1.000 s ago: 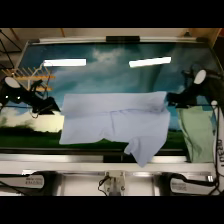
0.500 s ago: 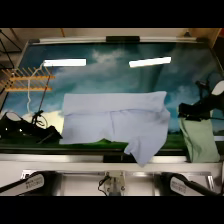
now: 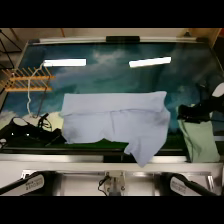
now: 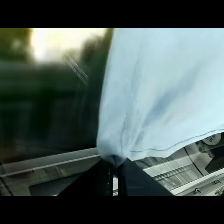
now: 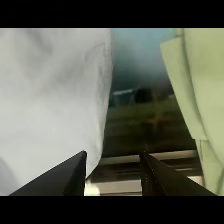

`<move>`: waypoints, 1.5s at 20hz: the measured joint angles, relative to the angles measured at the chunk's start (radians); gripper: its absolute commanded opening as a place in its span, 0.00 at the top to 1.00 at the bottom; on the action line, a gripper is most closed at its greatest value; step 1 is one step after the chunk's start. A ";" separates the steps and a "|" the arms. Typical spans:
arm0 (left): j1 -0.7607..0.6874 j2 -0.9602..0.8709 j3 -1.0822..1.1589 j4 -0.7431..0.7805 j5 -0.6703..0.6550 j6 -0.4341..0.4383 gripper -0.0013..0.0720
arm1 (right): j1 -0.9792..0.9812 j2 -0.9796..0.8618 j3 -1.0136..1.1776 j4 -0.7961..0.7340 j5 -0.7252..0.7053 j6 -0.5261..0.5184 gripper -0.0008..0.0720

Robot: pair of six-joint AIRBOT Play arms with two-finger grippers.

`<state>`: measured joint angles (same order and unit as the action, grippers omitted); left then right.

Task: Fold the shirts.

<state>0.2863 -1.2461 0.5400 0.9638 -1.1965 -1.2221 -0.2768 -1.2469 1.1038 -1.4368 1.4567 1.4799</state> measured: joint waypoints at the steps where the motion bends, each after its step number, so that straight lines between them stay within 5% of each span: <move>1: -0.002 0.003 -0.002 0.000 0.003 0.000 0.93 | 0.000 0.022 -0.039 0.011 0.000 -0.006 0.36; 8: -0.006 0.061 -0.003 0.005 0.013 0.003 0.93 | 0.000 0.169 -0.452 0.108 -0.114 -0.069 0.36; 17: -0.006 0.098 -0.003 -0.003 -0.023 -0.008 0.93 | -0.001 0.186 -0.623 0.237 -0.254 -0.094 0.40; 21: -0.006 0.099 -0.003 -0.004 -0.026 -0.012 0.93 | 0.000 0.185 -0.660 0.270 -0.300 -0.097 0.89; 30: -0.007 0.106 0.205 0.003 -0.071 0.014 0.94 | -0.002 0.217 -0.393 0.264 -0.184 -0.156 0.89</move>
<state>0.2794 -1.1400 0.7452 0.9672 -1.2675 -1.2079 -0.2787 -1.0298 0.7113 -1.1732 1.2728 1.3235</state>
